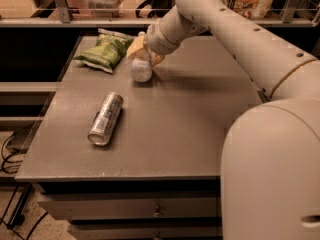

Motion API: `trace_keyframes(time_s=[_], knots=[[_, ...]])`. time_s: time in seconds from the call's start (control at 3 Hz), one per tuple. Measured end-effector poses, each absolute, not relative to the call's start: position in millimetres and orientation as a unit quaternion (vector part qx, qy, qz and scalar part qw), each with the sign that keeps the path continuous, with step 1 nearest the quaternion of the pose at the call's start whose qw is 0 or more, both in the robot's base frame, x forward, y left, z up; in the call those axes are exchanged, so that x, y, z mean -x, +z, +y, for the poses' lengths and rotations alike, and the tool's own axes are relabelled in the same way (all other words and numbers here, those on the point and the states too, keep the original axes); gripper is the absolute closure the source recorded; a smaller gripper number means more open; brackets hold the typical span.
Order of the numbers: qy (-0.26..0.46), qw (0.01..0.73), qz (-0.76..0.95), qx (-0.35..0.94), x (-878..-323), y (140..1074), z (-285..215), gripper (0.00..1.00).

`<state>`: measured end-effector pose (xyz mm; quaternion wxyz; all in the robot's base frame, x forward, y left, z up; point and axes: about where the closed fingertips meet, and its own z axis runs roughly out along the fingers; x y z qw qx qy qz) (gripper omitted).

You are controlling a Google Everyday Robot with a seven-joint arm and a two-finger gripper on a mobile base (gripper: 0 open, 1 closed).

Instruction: Move blue plastic bottle near green jalapeno chip bag

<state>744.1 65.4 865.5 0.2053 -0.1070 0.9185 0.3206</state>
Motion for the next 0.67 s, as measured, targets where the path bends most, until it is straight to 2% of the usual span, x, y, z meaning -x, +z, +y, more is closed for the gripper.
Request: trace_keyframes(time_s=[0.33,0.67], knots=[[0.332,0.196,0.919,0.088,-757,858,78,0.12],[0.350,0.200,0.910,0.097,-759,867,92,0.00]])
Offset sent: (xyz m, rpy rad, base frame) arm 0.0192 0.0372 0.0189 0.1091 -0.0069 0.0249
